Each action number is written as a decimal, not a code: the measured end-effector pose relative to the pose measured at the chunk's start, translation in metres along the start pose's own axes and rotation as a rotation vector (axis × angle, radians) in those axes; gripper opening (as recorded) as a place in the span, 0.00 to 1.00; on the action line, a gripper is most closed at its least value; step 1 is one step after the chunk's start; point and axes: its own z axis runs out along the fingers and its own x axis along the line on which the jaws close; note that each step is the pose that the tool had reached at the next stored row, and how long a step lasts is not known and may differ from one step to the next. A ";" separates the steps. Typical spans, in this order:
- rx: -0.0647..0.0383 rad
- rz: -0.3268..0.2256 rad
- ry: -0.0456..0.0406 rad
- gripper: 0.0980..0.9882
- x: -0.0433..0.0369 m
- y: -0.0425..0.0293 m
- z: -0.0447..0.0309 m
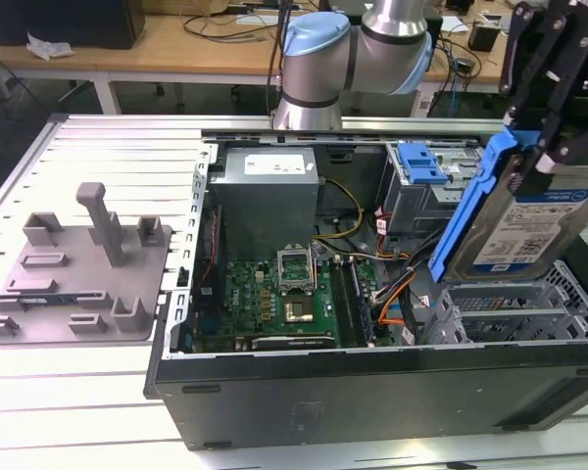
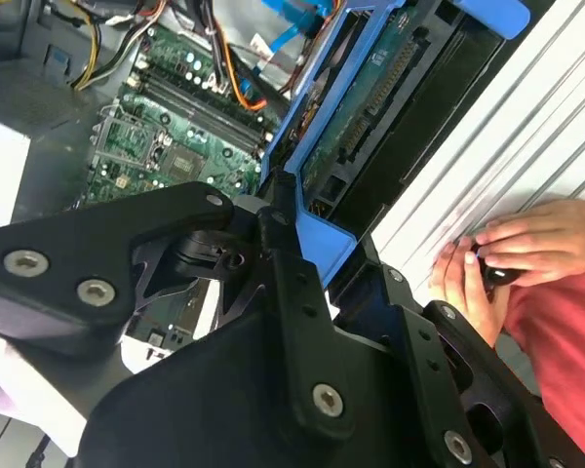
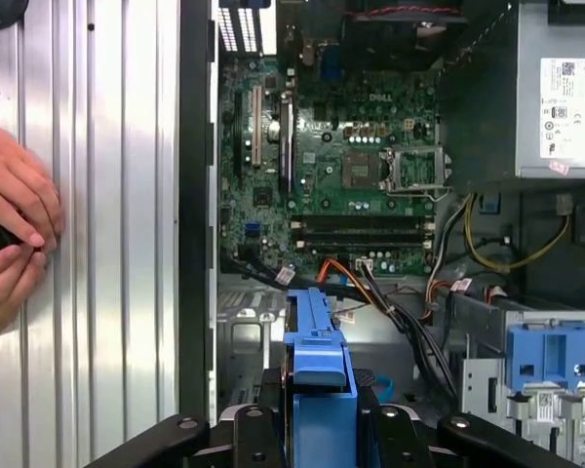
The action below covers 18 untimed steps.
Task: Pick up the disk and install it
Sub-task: 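Insert the disk into the insertion slot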
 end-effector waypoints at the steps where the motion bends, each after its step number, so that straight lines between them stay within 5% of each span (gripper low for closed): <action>1: 0.000 0.000 0.0001 0.30 0.0001 -0.0030 0.0002; 9: 0.000 0.001 -0.0001 0.30 0.0010 -0.0250 0.0023; 18: 0.000 0.001 0.0000 0.30 0.0014 -0.0239 0.0032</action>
